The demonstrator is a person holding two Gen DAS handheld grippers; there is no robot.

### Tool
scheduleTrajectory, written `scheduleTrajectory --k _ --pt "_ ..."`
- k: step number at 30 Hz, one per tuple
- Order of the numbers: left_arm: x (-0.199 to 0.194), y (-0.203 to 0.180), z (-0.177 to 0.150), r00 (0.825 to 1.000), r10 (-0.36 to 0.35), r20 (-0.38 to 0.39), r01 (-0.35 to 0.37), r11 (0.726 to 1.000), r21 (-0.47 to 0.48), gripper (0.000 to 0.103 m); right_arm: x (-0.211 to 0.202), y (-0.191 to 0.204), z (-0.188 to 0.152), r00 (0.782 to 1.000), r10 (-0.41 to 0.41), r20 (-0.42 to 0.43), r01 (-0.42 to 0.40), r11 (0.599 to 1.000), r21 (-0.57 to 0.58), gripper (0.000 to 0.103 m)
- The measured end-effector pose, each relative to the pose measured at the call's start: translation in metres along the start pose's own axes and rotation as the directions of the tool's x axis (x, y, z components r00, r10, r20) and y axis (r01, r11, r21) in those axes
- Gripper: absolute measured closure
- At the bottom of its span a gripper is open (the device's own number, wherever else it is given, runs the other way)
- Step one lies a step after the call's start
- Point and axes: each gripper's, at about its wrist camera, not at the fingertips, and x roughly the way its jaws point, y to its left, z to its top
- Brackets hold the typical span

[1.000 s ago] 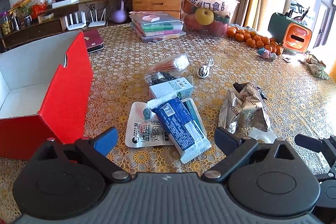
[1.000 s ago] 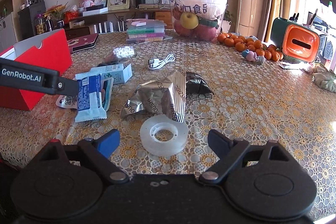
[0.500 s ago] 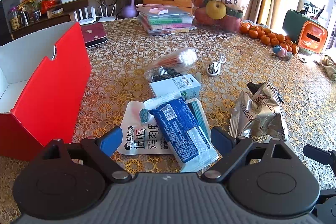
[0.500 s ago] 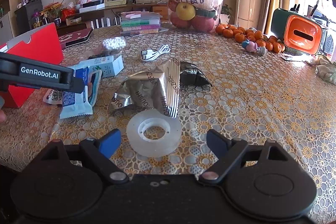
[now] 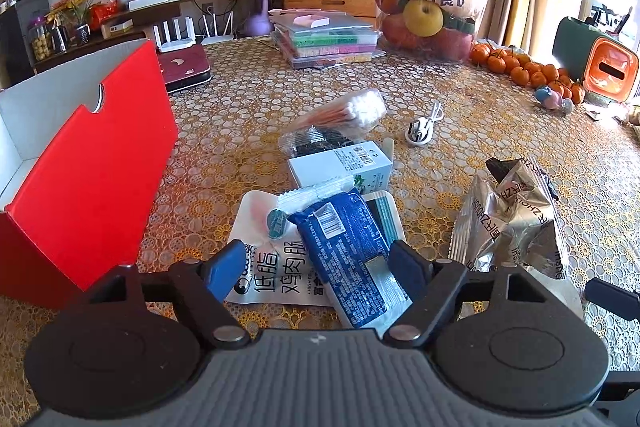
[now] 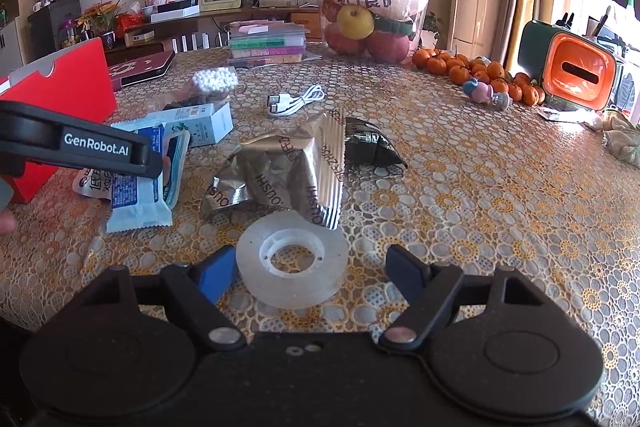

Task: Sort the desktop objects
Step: 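Grasp the blue snack packet with the left tool while the right tool grasps the clear tape roll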

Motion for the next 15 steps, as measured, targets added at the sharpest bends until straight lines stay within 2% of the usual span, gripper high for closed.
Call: scheduleTrajectory --k 7,10,13,15 --pt "0.0043 -0.0043 -0.0003 1.0 -0.001 0.004 0.001 1.0 0.006 0.024 0.001 0.0029 0.0005 1.0 -0.004 0.001 0.004 1.0 -0.003 0.027" --pt "0.0033 -0.0046 0.0005 1.0 0.001 0.022 -0.001 1.0 0.016 0.038 0.0019 0.0042 0.0007 1.0 -0.001 0.001 0.001 1.0 -0.011 0.031" --pt "0.0042 -0.0037 0.0019 1.0 0.006 0.018 -0.006 1.0 0.015 0.039 0.002 0.0047 0.0014 1.0 -0.002 0.0 0.002 1.0 -0.008 0.036" --pt "0.0035 -0.004 0.002 1.0 0.006 0.025 -0.006 1.0 0.016 0.044 0.0016 0.0052 0.0018 1.0 0.006 -0.001 -0.006 1.0 -0.01 0.04"
